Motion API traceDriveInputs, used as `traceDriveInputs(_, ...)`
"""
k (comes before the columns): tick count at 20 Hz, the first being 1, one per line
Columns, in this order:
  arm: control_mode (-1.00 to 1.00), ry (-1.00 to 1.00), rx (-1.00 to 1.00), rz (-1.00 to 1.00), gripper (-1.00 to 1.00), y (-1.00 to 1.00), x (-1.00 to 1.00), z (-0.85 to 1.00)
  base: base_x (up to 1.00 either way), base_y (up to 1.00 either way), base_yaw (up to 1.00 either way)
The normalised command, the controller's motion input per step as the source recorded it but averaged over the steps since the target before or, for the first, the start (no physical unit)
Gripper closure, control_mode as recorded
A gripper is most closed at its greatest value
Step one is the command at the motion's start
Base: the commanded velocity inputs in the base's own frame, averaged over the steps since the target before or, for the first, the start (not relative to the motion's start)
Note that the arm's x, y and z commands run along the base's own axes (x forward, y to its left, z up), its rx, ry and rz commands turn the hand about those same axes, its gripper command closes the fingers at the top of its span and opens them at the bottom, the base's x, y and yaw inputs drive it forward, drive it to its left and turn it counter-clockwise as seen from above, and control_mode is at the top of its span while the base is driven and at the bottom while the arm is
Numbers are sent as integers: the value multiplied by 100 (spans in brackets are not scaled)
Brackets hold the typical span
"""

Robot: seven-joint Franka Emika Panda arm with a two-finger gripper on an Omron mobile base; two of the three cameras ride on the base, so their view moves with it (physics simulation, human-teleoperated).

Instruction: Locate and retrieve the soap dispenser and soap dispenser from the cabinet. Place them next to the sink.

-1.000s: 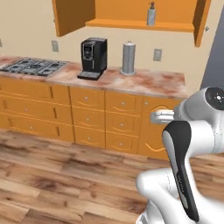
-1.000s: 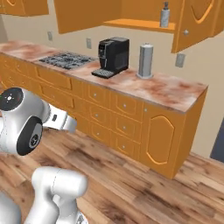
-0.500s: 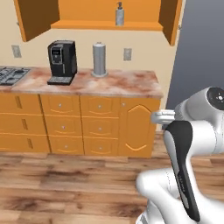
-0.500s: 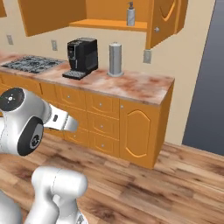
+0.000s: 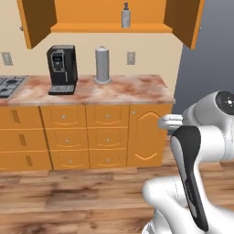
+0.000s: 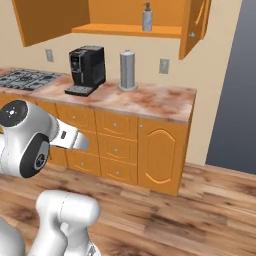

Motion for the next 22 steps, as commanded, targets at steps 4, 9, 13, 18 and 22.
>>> traceDriveInputs(4,100,0,0,0,-100,0,0,0,39,46,-16)
traceDriveInputs(9,100,0,0,0,-100,0,0,0,38,27,-7)
traceDriveInputs(13,100,0,0,0,-100,0,0,0,53,8,0)
traceDriveInputs(18,100,0,0,0,-100,0,0,0,66,26,0)
traceDriveInputs(22,100,0,0,0,-100,0,0,0,65,39,0)
